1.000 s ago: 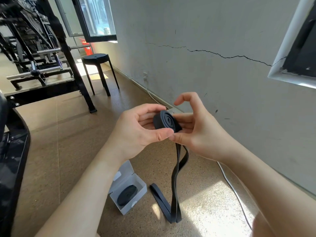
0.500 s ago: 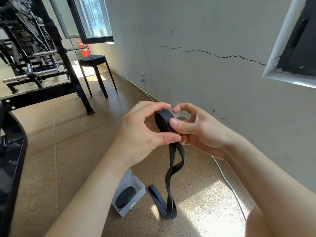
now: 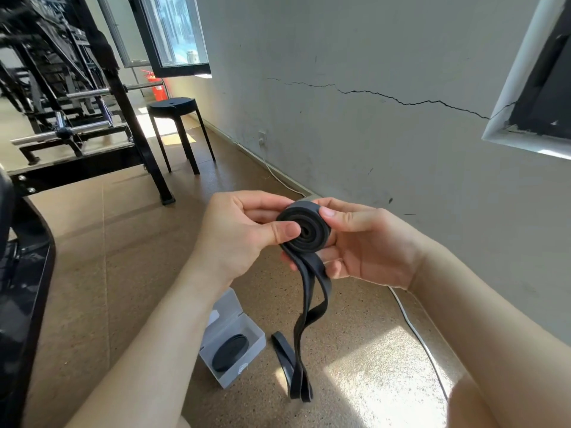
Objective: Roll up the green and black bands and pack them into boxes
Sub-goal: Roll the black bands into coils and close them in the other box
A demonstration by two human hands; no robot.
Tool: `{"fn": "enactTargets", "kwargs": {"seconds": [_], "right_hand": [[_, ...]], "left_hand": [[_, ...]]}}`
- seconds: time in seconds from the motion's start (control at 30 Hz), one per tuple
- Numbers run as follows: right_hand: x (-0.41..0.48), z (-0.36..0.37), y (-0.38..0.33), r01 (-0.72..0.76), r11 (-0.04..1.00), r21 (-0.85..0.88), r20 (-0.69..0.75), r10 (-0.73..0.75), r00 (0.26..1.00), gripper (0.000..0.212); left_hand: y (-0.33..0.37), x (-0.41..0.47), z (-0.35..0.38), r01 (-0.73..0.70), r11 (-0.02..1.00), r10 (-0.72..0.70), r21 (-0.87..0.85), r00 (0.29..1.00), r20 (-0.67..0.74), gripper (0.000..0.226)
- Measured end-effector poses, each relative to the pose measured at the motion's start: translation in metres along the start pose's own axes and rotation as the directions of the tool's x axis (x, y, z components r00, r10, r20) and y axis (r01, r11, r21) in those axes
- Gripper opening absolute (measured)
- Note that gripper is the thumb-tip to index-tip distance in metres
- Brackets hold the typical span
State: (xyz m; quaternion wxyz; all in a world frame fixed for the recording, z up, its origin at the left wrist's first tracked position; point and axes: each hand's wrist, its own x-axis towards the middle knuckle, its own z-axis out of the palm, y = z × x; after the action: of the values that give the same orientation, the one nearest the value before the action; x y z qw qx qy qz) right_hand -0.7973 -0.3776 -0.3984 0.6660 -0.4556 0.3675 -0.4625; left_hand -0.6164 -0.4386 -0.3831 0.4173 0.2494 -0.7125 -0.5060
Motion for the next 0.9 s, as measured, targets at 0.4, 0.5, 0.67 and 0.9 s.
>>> {"fn": "enactTargets", "kwargs": {"seconds": [0.4, 0.5, 0.67, 0.9], "right_hand": [[-0.001, 0.005, 0.004, 0.128, 0.992, 0.024, -0.013, -0.127, 0.992, 0.069], [-0.001, 0.005, 0.005, 0.121, 0.993, 0.003, -0.05, -0.121, 0.991, 0.059], [0.0, 0.005, 0.005, 0.155, 0.982, 0.111, 0.02, -0.158, 0.987, 0.074], [0.004, 0.0, 0.004, 0.108, 0.99, 0.085, 0.051, -0.113, 0.992, 0.076]], "left_hand": [[0.01, -0.006, -0.01, 0.042, 0.999, -0.04, -0.004, 0.983, 0.177, 0.036], [0.011, -0.007, -0.012, 0.014, 0.995, -0.031, 0.096, 0.984, 0.175, 0.039], [0.003, -0.006, -0.016, 0.028, 0.999, -0.025, -0.029, 0.995, 0.098, 0.034], [-0.014, 0.002, -0.013, 0.077, 0.991, -0.065, -0.114, 0.992, 0.105, 0.028]]}}
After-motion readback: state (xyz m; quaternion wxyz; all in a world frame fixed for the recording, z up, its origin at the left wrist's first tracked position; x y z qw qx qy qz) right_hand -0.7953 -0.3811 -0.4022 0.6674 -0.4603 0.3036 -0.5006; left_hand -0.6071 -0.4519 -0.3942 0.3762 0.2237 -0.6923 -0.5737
